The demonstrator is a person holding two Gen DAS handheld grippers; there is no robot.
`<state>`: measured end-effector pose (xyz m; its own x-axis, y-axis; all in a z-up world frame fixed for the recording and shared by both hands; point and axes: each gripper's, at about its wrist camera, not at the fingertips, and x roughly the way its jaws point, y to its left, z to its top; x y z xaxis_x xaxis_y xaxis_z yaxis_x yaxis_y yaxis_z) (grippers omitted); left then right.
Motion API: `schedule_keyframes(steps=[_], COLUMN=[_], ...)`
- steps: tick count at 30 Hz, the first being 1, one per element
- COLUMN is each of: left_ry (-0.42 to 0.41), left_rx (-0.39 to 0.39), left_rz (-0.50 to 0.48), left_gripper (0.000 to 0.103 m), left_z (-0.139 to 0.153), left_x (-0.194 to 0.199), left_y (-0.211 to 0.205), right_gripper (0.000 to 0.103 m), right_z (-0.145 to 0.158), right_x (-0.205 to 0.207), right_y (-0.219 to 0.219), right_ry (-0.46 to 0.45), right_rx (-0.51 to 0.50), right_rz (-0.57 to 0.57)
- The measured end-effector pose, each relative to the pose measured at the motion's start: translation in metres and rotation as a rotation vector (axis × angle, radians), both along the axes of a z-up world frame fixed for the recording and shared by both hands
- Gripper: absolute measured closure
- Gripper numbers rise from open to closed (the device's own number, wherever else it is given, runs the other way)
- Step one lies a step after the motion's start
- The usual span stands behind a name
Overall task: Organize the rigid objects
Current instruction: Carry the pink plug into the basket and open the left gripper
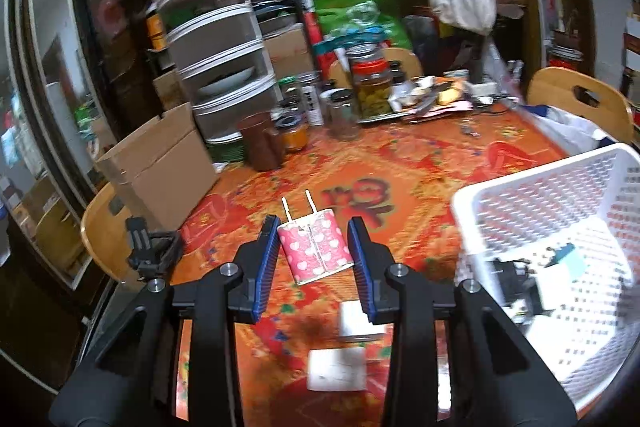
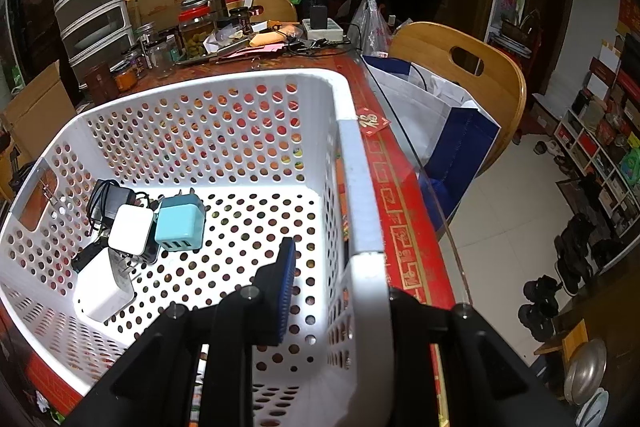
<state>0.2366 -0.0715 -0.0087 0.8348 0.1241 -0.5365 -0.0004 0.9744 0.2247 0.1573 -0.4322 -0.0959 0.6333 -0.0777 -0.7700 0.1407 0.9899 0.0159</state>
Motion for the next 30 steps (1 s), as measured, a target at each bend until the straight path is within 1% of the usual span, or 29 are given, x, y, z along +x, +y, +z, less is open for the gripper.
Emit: schedule_keyframes(steps=[3,6,9,11,13,16,17,22,23,26,27,30], left_ry=[0.013,0.06,0.121,0.156,0.207,0.311,0.34,0.427,0.448,0.463,0.49,0.548], left_rx=[0.004,0.013,0.011,0.026,0.043,0.06,0.076,0.149,0.16,0.188,0.202,0.185], left_rz=[-0.055,-0.145,-0.216,-0.247,-0.279,-0.322,-0.332,-0.355,-0.356,-0.343,-0.343,-0.354], left_gripper=[0.071,0.071,0.071,0.071,0.071,0.071,0.071,0.071,0.071,0.071,0.071,0.07], left_z=[0.011,0.018,0.019,0.015,0.006,-0.014,-0.021,-0.05,-0.053,-0.058,-0.062,-0.067], left_x=[-0.005,-0.009,-0.006,-0.005,-0.001,0.007,0.009,0.012,0.013,0.017,0.018,0.025], left_y=[-0.023,-0.054,-0.078,-0.097,-0.114,-0.134,-0.142,-0.164,-0.168,-0.172,-0.175,-0.173], right_gripper=[0.079,0.079,0.079,0.079,0.079,0.079,0.079,0.079,0.079,0.079,0.079,0.079], right_z=[0.0,0.0,0.0,0.0,0.001,0.0,0.0,0.001,0.001,0.001,0.001,0.001], right_x=[0.0,0.0,0.0,0.0,-0.001,-0.001,-0.001,-0.001,-0.001,-0.001,-0.001,0.0], right_y=[0.0,-0.001,-0.001,-0.001,-0.001,-0.001,-0.001,-0.002,-0.002,-0.001,-0.001,-0.001], right_ry=[0.001,0.0,0.0,-0.002,-0.005,-0.006,-0.006,-0.007,-0.007,-0.009,-0.01,-0.009], right_rx=[-0.004,-0.002,0.0,0.003,0.006,0.006,0.006,0.006,0.006,0.008,0.009,0.007], right_rz=[0.0,0.002,0.002,0.002,0.002,0.004,0.005,0.007,0.007,0.008,0.009,0.009])
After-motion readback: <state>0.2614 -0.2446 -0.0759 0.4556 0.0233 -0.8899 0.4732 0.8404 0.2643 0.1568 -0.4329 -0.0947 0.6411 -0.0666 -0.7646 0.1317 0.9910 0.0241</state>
